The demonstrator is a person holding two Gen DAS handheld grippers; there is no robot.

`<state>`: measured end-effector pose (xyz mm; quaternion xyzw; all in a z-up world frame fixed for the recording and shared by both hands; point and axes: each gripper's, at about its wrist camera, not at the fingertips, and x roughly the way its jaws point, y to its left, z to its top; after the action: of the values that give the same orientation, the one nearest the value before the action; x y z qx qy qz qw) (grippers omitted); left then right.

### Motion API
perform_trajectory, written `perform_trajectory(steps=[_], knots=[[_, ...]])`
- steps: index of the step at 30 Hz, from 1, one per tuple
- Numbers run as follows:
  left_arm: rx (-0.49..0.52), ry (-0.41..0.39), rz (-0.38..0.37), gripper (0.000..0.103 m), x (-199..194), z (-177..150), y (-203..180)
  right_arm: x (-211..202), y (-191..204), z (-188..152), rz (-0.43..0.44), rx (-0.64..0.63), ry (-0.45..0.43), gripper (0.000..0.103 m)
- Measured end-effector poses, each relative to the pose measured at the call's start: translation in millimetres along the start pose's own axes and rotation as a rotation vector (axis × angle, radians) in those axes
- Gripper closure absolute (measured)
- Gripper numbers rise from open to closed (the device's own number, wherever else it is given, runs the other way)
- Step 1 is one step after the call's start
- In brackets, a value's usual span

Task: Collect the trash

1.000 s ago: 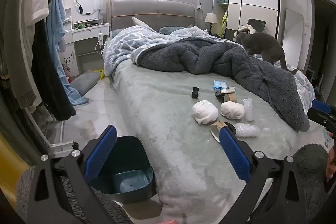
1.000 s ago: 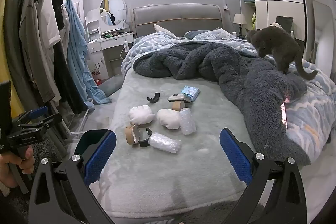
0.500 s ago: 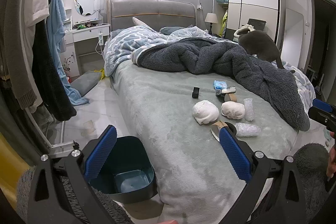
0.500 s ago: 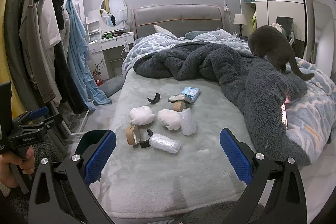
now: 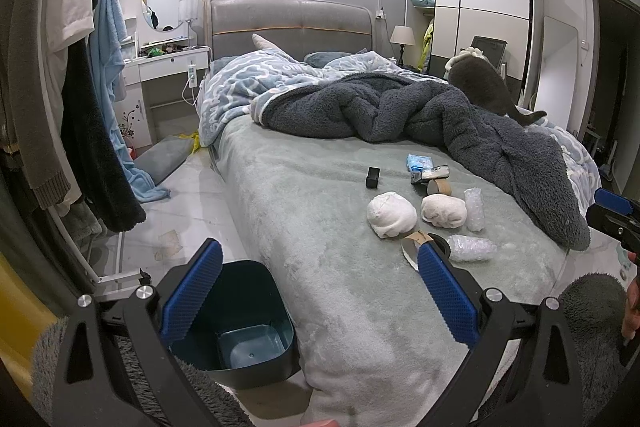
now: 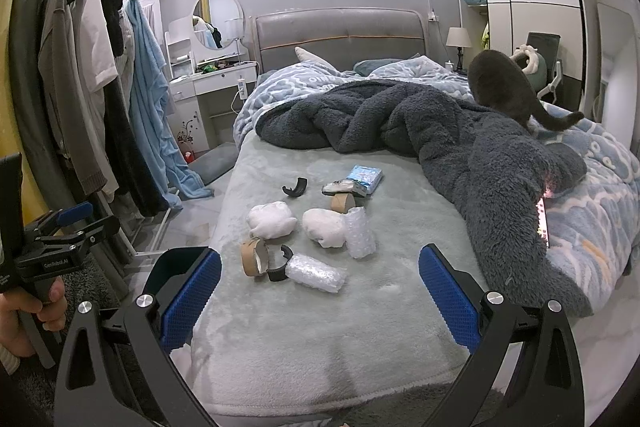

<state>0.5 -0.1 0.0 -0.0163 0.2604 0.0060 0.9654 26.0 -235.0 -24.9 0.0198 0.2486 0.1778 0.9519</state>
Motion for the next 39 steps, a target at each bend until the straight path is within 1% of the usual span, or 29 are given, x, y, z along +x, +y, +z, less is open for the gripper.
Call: perform_trajectory(steps=[15, 19, 22, 24, 27, 30, 32, 37, 39], knots=[[0.001, 0.000, -0.003, 0.003, 0, 0, 0, 2, -4, -2, 0.000, -0.001, -0.001, 0.003], [-0.006, 0.005, -0.033, 0.003, 1, -1, 9, -2, 0, 0, -0.002, 0.000, -0.003, 0.003], [-0.020, 0.018, -0.073, 0.003, 2, 3, 7, 0, 4, 6, -0.006, -0.020, 0.020, 0.003], [-0.017, 0.025, -0.075, 0.003, 3, 5, 6, 0, 12, 11, -0.016, -0.044, 0.024, 0.003], [0.005, 0.009, -0.075, 0.003, 2, 3, -5, 1, 7, 7, -0.006, -0.048, 0.038, 0.003], [0.021, 0.008, -0.104, 0.003, 3, 2, -8, 8, 4, 3, -0.004, -0.032, 0.055, 0.003], [0.035, 0.005, -0.109, 0.003, 6, 1, -10, 14, 2, 1, 0.006, -0.009, 0.058, 0.003], [0.054, 0.031, -0.164, 0.004, 21, 4, -16, 39, 0, -7, 0.017, 0.020, 0.121, 0.003], [0.054, 0.053, -0.200, 0.004, 30, 4, -18, 45, 0, -9, 0.027, 0.030, 0.135, 0.003]])
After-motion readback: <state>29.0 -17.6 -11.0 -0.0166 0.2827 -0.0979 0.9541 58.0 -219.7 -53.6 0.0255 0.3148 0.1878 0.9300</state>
